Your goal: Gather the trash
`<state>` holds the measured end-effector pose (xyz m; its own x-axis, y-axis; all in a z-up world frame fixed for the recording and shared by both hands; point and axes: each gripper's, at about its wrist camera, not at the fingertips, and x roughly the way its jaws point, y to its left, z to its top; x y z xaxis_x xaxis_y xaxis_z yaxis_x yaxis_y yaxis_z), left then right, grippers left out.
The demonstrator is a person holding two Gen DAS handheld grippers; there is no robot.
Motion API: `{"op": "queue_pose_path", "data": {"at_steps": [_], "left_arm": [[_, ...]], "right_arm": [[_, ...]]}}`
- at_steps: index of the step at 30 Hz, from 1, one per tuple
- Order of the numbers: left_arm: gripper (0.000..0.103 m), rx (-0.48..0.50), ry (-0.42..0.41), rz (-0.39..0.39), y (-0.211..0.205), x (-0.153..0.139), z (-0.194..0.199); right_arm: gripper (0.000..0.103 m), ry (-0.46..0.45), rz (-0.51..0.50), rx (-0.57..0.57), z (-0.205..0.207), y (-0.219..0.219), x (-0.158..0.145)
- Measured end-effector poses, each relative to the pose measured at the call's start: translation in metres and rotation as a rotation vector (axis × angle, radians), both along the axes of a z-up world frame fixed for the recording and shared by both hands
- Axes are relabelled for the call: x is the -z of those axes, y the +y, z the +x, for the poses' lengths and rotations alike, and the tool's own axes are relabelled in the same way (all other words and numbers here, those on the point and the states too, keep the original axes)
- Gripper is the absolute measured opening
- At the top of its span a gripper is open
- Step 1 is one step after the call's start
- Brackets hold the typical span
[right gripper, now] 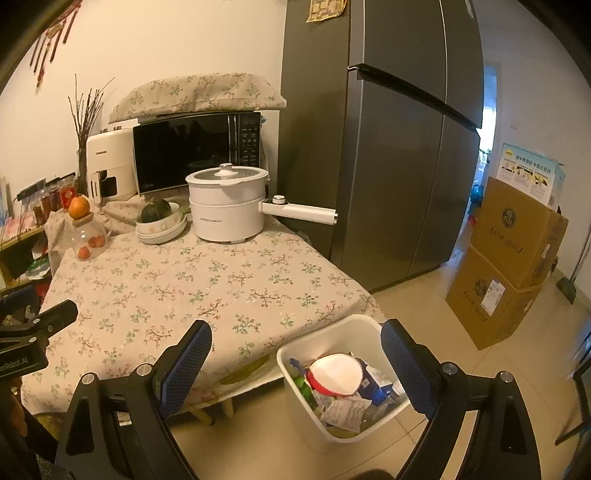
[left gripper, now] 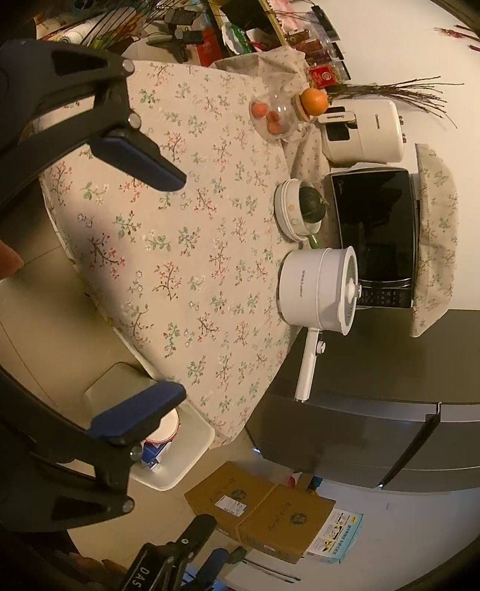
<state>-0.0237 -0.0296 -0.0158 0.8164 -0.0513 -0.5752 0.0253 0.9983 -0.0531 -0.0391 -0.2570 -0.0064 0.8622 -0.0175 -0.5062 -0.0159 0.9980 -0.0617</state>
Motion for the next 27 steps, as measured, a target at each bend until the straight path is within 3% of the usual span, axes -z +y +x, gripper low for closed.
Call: {"op": "queue_pose_path", "data": {"at_steps": [27], "left_arm": [[0.102, 0.0, 0.002, -0.018, 0.0011, 0.0006, -0.0005]], "right_arm": [[0.095, 0.013, -0.005, 0.005, 0.0027, -0.0004, 0.0035]]}}
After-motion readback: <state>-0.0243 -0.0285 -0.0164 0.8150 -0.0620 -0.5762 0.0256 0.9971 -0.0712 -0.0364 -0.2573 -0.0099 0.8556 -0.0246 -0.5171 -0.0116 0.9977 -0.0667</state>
